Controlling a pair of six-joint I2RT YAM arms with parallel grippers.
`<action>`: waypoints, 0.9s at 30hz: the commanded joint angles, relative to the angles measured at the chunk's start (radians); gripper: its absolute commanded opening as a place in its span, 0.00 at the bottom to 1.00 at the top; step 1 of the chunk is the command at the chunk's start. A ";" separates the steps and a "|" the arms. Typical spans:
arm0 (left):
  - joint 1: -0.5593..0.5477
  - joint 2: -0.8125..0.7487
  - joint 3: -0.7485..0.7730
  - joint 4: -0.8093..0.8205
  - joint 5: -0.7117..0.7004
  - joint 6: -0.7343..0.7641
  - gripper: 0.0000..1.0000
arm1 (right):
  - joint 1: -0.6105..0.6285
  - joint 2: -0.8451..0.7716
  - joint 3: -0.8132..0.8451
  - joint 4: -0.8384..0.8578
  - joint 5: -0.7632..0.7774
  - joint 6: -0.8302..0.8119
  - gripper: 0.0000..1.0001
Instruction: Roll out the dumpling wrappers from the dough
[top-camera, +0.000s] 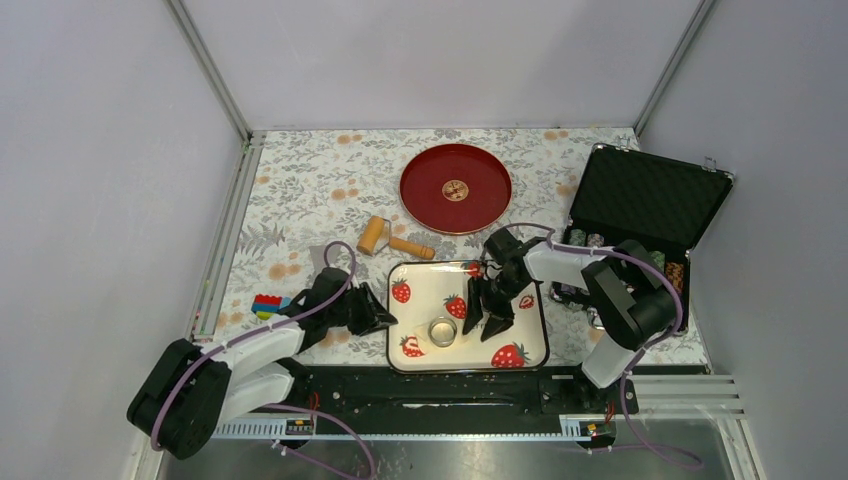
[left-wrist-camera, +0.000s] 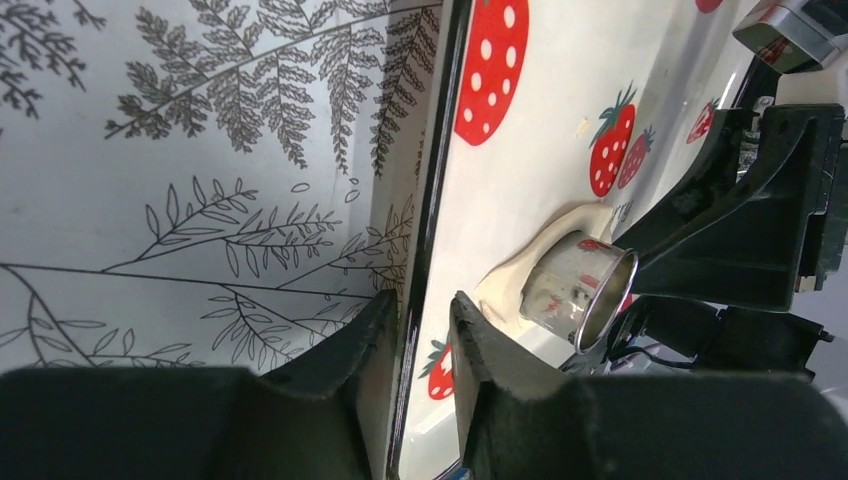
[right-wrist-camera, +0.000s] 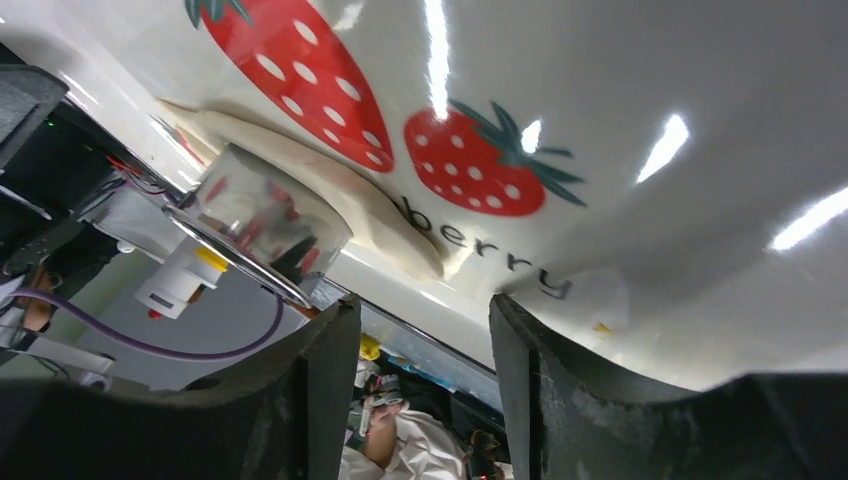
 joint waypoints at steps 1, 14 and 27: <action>0.002 0.040 -0.035 0.059 -0.011 0.020 0.24 | -0.003 0.054 0.001 0.074 0.019 0.021 0.57; 0.002 0.179 -0.080 0.227 0.032 -0.005 0.05 | -0.001 0.153 0.070 0.064 0.067 0.022 0.36; 0.003 0.225 -0.081 0.260 0.039 -0.005 0.00 | 0.005 0.079 0.132 -0.061 0.172 -0.037 0.08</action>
